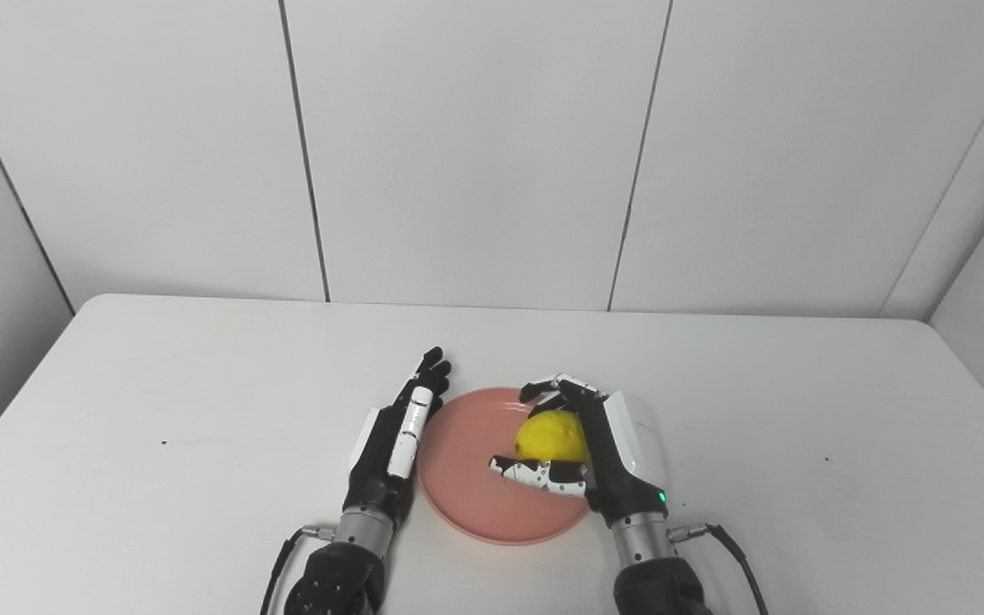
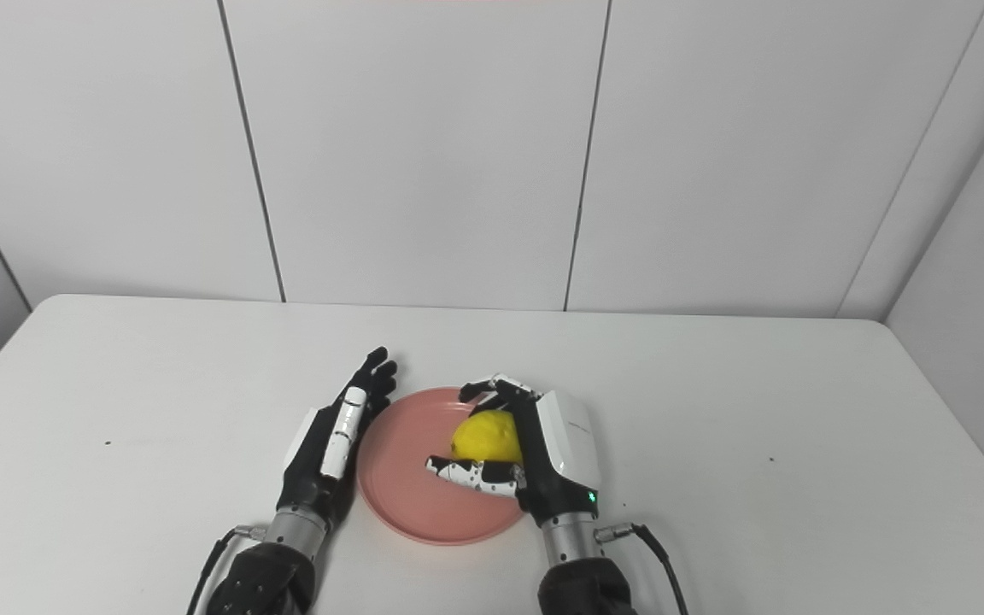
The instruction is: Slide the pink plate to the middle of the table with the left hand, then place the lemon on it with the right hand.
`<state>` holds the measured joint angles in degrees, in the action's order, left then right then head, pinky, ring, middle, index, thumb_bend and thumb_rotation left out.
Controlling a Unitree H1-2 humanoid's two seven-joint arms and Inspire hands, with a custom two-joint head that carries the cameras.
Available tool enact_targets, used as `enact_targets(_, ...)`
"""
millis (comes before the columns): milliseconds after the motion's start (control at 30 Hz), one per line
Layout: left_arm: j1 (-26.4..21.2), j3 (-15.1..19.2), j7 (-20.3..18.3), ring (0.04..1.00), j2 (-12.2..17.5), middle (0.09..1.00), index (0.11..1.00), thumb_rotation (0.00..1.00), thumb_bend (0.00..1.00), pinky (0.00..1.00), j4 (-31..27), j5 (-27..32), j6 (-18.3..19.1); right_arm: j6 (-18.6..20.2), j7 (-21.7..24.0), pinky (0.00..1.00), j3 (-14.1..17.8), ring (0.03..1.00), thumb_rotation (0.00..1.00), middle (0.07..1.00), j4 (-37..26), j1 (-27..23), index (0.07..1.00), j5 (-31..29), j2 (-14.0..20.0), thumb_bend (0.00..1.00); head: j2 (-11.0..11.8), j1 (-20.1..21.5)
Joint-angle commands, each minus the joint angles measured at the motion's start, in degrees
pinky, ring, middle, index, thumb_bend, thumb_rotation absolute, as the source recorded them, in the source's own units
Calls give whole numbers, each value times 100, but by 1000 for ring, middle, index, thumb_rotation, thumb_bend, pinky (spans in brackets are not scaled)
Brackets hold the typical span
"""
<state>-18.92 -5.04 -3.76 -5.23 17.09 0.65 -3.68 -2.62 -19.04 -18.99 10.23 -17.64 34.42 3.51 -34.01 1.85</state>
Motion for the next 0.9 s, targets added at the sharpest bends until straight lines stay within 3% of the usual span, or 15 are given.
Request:
enact_targets(0,92,-107,11,971,-164,963,946,1000,588,994,184,-53,-65,-341,-21,308,18,388,0,455,-58,-288,541,51,-41,510,6,-43)
enact_targets(100,78,-109,26,976,-167,966,946,1000,587,1000,229,-45,-116,-404,9,342,-11,410,0,457,46,-330,537,65,-27,512,7,-65)
enact_targets(333,67,-118,-7,985,-153,979,956,1000,567,996,226,-25,-166,-364,105,216,-79,394,0,507,214,-437,489,135,-56,514,9,-13)
enact_targets(533,67,-112,-12,986,-120,982,968,1000,564,997,181,-26,-131,-338,50,258,-118,354,0,462,427,-588,553,272,-166,504,-6,70)
enact_targets(633,60,-92,-15,985,-118,981,966,1000,575,992,207,1,-128,-345,-9,237,-168,402,0,499,544,-682,495,430,-181,513,-7,85)
enact_targets(733,61,-104,-30,990,-99,986,969,1000,578,993,218,-8,-152,-294,-19,266,-224,410,0,505,637,-748,489,569,-198,514,-4,82)
enact_targets(800,72,-96,-21,991,-105,985,968,1000,576,994,193,3,-118,-202,75,325,-255,393,0,480,630,-760,537,628,-203,510,-9,93)
enact_targets(867,79,-80,-5,992,-117,986,969,1000,570,997,174,21,-83,-113,183,407,-270,418,0,488,606,-755,529,651,-215,513,-9,93)
